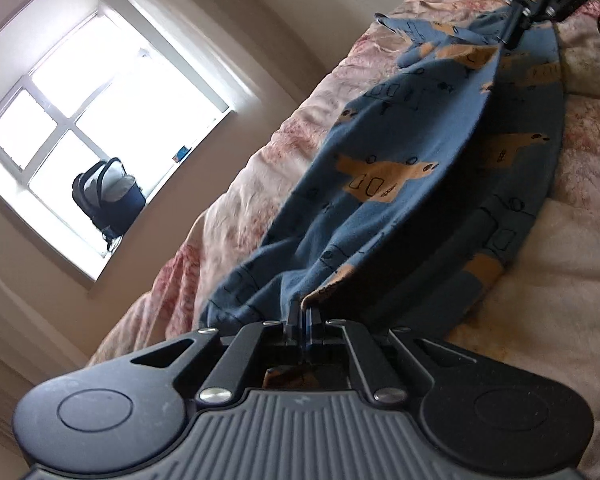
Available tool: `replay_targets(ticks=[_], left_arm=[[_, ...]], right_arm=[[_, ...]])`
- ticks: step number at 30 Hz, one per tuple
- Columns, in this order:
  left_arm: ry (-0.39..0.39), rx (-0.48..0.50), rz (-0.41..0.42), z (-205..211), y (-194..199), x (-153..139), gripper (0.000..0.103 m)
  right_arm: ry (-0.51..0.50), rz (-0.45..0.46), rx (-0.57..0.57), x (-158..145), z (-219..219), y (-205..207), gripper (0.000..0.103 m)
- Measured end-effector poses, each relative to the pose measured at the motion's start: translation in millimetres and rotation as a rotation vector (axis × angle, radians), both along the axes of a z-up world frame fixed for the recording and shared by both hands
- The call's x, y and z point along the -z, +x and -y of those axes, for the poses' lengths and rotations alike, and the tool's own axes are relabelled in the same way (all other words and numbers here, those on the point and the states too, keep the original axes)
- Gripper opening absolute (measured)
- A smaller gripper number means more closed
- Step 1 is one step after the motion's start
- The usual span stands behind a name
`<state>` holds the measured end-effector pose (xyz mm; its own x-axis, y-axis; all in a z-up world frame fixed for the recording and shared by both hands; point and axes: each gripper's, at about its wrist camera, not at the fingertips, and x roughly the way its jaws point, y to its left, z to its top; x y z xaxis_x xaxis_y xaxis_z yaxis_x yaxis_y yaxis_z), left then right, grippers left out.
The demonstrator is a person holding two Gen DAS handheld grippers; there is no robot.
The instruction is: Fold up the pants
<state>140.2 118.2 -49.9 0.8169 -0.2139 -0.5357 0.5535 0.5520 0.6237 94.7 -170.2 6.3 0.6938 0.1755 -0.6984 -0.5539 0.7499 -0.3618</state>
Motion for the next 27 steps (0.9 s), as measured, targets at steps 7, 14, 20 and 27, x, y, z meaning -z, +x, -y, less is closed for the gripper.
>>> replay_targets(ticks=[7,14,20,27], left_arm=[[-0.043,-0.018,-0.005,-3,-18,-3,0.000],[-0.037,-0.015,-0.023,-10,-28,-3,0.000],[-0.029,-0.028,-0.022,-6,-30,3,0.000],[-0.023,-0.029,-0.037,-7,-27,0,0.000]], right_arm=[[-0.030,0.013,-0.019,4,-2,-6,0.000],[-0.073,-0.006,-0.075,-1,-4,-19,0.000],[-0.096,-0.010,-0.079,16,-9,-16,0.009],[-0.162,-0.026,-0.123,33,-10,1,0.025]])
